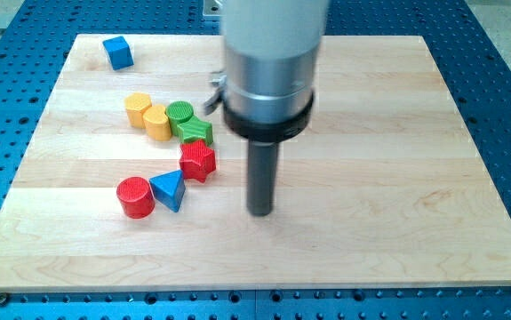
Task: Keep red star at top center of the board
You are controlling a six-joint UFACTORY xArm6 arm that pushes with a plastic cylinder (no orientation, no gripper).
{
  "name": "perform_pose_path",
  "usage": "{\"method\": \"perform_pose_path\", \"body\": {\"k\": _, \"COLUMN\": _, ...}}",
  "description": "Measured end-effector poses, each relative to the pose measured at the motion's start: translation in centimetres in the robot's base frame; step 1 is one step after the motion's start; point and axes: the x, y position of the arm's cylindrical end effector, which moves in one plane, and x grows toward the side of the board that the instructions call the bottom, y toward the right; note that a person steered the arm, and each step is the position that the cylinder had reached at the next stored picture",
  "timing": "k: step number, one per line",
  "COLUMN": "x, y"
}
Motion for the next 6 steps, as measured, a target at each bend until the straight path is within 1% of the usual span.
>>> {"method": "perform_pose_path", "body": {"k": 1, "x": 0.7, "y": -0.6}}
{"method": "perform_pose_path", "body": {"k": 2, "x": 0.6, "y": -3.1}}
{"method": "perform_pose_path", "body": {"k": 3, "x": -0.7, "y": -8.0}}
{"method": "perform_pose_path", "body": {"k": 4, "x": -2.7, "y": -8.4}}
{"method": "perform_pose_path", "body": {"k": 5, "x": -6.0, "y": -6.3}}
{"method": "perform_pose_path", "body": {"k": 6, "x": -7.4, "y": -8.4}}
